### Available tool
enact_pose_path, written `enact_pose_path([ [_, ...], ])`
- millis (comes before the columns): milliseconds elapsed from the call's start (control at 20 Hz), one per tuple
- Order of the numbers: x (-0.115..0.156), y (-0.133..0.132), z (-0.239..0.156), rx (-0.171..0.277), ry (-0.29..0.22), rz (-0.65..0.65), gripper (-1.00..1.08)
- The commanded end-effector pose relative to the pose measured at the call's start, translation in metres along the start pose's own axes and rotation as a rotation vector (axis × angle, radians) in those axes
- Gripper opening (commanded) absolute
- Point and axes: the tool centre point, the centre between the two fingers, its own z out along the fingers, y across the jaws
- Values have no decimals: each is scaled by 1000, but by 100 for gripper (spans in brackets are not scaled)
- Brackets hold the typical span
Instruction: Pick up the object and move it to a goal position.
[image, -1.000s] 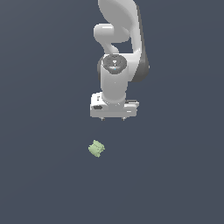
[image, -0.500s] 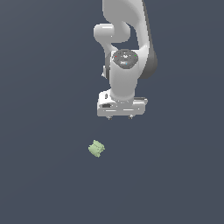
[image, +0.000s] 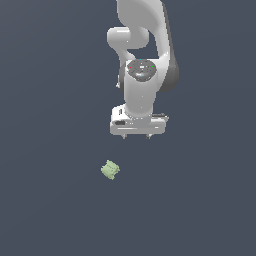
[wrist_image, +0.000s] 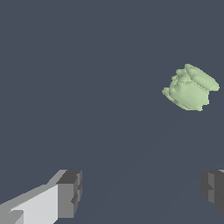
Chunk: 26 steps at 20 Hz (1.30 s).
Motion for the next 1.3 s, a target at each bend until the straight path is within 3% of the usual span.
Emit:
enact_pose_path([
  [0, 6, 7, 4, 2, 1, 37, 100],
  [800, 73, 92, 59, 1, 23, 480, 100],
  [1250, 86, 116, 76, -5, 31, 592, 100],
])
